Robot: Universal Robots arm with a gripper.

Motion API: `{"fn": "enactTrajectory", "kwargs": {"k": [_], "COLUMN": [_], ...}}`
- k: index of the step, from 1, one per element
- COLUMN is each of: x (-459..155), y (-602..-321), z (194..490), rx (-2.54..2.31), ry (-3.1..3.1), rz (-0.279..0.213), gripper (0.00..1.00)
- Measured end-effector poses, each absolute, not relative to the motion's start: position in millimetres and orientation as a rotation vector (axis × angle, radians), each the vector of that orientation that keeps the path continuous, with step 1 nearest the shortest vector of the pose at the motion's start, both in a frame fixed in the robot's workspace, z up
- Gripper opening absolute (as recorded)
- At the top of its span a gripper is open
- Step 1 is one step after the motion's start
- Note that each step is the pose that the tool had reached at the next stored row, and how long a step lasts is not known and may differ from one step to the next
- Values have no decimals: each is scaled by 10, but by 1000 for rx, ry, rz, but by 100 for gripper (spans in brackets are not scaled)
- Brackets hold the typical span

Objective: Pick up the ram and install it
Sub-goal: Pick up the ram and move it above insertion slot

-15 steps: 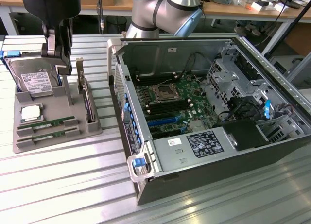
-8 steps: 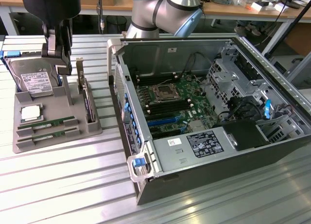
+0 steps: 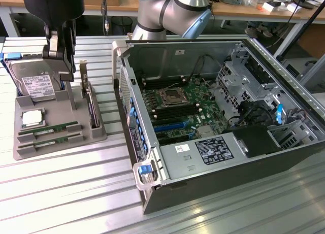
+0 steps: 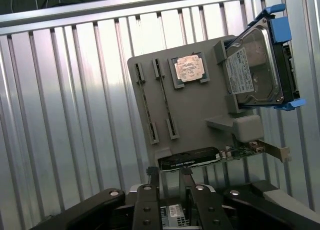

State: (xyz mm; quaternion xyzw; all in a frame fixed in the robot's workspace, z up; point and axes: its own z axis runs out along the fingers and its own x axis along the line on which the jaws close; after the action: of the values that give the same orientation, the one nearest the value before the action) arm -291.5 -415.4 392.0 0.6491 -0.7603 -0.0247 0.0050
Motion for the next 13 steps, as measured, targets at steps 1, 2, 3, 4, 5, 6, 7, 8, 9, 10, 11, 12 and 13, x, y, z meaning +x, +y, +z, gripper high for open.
{"fn": "enactTrajectory", "kwargs": {"k": [1,2,3,4,5,6,7,8,9,10,11,12,13], "x": [-2916,-2915,-2916,-2915,-2915,-2915,-2915,-2915,-2915,-2915,-2915,-2915,-2916], "y": [-4154,-4153,-4154,-4154,-4154,-4154,-4154,-4154,-4154,-4154,-4154,-4154,-4154], "z": [3916,3910,3893,3881,3876,3871,3861,3855,3847,3840,3836,3833,3830], "rx": [2033,2033,2033,2033,2033,2033,2033,2033,2033,2033,2033,2033,2033], "ry": [-2381,-2381,-2381,-2381,-2381,-2381,-2381,-2381,-2381,-2381,-2381,-2381,-2381], "rz": [-77,-77,-77,-78,-78,-77,-77,-77,-77,-77,-78,-77,-77], "gripper": [30,30,30,30,30,30,30,30,30,30,30,30,30]}}
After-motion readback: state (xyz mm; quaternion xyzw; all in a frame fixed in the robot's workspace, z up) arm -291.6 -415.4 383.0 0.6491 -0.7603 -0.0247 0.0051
